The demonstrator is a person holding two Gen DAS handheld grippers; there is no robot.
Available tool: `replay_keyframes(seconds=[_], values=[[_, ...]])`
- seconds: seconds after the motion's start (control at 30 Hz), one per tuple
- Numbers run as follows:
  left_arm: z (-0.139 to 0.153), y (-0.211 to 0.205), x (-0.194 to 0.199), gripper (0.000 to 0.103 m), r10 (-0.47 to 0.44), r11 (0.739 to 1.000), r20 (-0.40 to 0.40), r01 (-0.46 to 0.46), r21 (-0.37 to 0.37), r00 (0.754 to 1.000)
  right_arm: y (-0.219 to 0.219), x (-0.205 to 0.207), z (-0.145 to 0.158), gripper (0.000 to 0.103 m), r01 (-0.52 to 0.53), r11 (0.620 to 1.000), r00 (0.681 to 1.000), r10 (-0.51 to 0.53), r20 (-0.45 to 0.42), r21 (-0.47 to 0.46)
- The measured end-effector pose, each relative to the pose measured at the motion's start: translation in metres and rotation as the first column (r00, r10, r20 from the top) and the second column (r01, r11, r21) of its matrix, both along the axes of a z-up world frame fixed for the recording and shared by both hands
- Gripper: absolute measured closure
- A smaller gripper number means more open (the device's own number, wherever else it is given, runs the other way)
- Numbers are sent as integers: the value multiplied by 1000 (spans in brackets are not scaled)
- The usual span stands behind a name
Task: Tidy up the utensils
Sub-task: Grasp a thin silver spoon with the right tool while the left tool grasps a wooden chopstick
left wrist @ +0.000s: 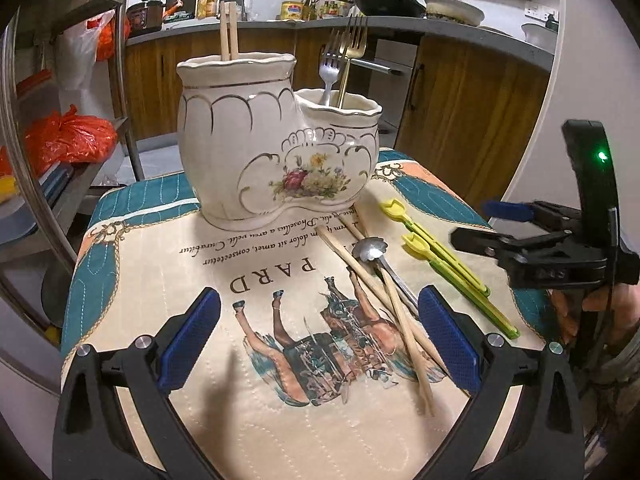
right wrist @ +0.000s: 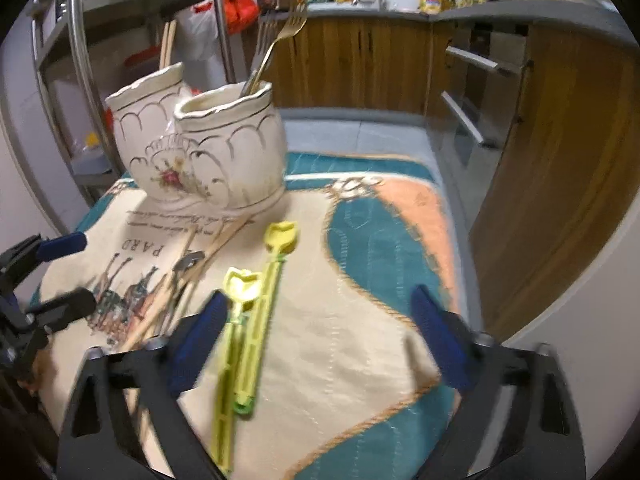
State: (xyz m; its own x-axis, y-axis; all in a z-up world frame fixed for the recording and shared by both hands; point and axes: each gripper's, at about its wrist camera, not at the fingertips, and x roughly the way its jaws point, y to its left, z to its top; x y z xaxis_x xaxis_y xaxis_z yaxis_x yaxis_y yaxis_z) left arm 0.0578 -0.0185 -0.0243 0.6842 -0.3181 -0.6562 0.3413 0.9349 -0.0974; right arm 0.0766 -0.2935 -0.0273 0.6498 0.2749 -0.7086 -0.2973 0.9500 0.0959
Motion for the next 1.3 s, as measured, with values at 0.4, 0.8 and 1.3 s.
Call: replay_keyframes(seconds=[0.4, 0.8, 1.3], values=[[5, 17, 1, 6, 23, 1000, 25, -23, 5, 999, 55, -22, 7, 76, -204, 978, 976, 207, -70, 45], [10, 24, -3, 6, 25, 1000, 41, -25, -17, 999, 78, -19, -3, 92, -230, 973, 966, 228, -123, -5], [5, 7, 0, 6, 4, 1000, -12, -4, 22, 1000, 51, -26, 15, 101, -194, 980, 980, 196, -42, 50]])
